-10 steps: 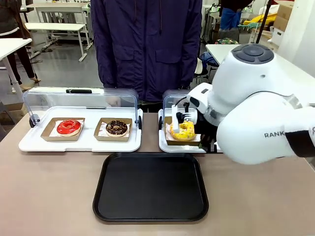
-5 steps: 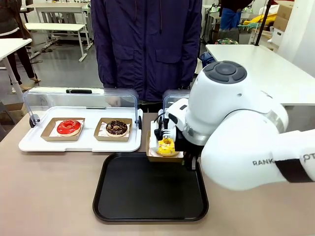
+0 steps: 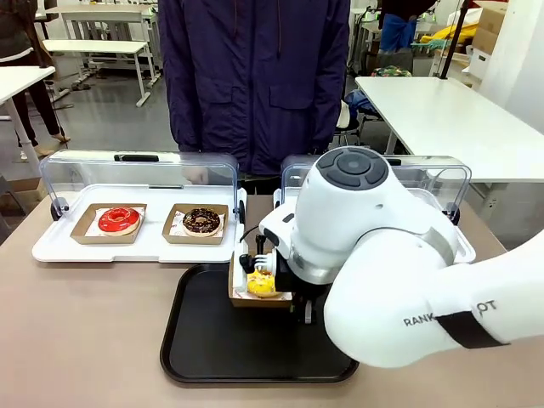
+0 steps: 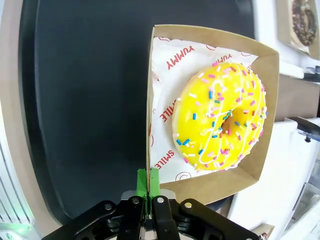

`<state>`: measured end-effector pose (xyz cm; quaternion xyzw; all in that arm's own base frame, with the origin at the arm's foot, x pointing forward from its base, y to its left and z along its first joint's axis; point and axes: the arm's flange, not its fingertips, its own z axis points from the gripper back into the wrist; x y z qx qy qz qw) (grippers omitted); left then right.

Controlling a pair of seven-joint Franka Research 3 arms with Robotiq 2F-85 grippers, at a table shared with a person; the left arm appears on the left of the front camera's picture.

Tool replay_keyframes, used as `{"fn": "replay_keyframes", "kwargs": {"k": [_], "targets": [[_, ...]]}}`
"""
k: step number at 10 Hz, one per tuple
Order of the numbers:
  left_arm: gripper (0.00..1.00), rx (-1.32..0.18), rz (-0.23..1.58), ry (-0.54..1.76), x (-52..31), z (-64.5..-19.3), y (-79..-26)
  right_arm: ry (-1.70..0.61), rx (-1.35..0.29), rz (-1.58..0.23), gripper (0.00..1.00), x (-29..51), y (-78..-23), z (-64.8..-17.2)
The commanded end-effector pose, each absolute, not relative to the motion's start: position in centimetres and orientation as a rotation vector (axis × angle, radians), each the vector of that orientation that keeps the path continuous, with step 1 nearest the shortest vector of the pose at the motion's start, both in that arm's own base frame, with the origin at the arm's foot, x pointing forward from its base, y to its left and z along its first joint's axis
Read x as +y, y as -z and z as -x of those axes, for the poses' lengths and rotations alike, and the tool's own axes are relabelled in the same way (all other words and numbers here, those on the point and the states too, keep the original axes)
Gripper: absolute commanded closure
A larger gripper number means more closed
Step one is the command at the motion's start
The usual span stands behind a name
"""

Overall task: Move the third donut from the left to the tray.
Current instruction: Pick up the Paper togo box containing the Donut indicated by the person and place it on the Handle tray.

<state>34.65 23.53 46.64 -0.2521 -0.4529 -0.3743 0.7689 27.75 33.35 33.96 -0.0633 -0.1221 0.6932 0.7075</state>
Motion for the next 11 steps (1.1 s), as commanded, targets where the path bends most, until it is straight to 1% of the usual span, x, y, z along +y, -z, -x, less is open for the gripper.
{"fn": "replay_keyframes", "kwargs": {"k": [1, 5, 11], "targets": [[0.00, -0.980, 0.546, 0.825, 23.5, -34.6, -46.8, -1.513, -0.274, 0.125, 0.98, 32.0, -31.7, -25.4], [0.00, -0.980, 0.546, 0.825, 23.5, -34.6, -46.8, -1.523, -0.249, 0.118, 0.98, 31.8, -30.1, -24.3], [0.00, -0.980, 0.546, 0.825, 23.5, -34.6, -46.8, -1.525, -0.224, 0.126, 0.98, 31.7, -29.2, -24.8]]}}
